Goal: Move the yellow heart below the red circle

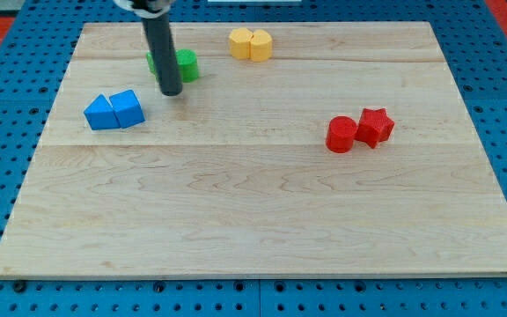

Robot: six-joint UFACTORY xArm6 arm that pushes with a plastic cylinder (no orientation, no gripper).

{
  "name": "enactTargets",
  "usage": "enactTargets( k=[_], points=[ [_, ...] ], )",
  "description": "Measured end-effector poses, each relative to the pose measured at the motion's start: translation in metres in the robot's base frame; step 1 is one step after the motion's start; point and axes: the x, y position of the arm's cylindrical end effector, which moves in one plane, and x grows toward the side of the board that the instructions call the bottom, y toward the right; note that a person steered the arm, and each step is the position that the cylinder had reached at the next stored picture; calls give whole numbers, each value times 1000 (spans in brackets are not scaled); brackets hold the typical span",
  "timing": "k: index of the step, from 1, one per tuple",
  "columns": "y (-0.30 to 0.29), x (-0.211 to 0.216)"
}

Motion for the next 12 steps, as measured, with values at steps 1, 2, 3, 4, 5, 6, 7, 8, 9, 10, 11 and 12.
enactTargets(
  k=[1, 2, 3, 4, 5, 6, 7, 8, 9, 10, 11, 12],
  points=[
    [85, 1],
    [156, -38],
    [165, -108],
    [118, -130],
    [63, -112],
    [102, -76],
    [89, -107],
    [141, -95],
    [165, 0],
    [188, 22],
    [206, 74],
    [168, 93]
  ],
)
